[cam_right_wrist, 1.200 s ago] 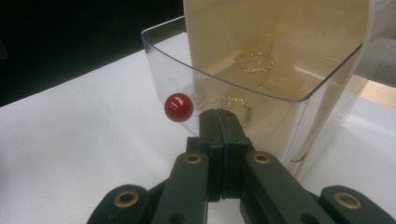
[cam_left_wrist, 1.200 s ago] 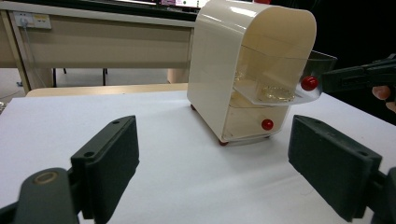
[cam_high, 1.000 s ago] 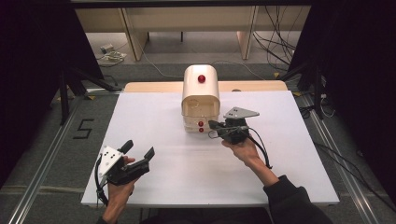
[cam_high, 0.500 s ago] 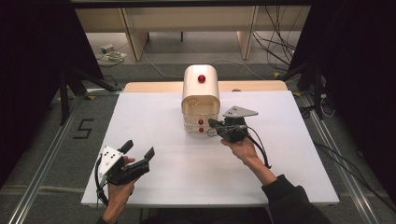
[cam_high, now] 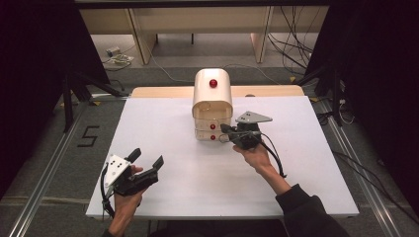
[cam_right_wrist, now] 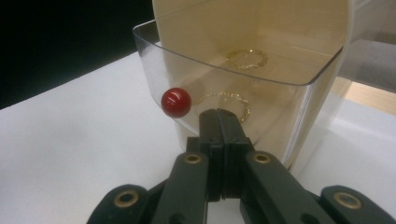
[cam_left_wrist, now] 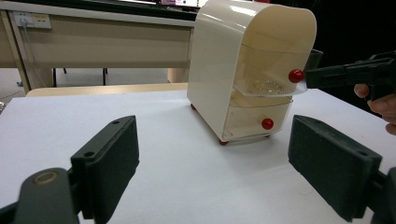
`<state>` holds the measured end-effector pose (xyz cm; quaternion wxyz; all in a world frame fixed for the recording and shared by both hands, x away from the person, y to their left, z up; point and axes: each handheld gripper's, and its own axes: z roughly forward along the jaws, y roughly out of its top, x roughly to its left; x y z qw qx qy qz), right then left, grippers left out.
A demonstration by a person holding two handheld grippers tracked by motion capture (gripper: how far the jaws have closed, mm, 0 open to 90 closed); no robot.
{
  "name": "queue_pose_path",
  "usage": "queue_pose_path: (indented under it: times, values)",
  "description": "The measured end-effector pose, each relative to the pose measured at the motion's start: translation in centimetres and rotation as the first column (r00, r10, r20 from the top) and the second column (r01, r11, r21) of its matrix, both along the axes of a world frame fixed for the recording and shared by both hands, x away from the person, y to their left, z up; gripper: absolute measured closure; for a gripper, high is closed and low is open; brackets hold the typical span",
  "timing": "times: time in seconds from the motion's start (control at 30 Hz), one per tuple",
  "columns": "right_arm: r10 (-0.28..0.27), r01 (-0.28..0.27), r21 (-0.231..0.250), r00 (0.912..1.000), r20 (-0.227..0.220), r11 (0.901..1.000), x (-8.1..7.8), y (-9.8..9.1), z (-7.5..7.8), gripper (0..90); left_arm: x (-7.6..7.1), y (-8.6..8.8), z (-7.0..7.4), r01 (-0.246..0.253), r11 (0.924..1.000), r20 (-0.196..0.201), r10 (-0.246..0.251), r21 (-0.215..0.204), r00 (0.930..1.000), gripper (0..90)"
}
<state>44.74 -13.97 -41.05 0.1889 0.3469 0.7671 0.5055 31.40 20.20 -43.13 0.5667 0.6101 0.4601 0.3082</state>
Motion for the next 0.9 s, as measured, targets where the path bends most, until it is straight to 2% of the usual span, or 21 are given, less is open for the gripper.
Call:
queue_pose_path:
  times: [0.9]
  values:
    - [-0.046, 0.046, -0.011, 0.9989, 0.0, 0.9989, 1.3, -0.2, -0.9, 90.0, 0.0, 0.0, 0.0, 0.003, 1.0, -0.003, -0.003, 0.004, 1.0, 15.7]
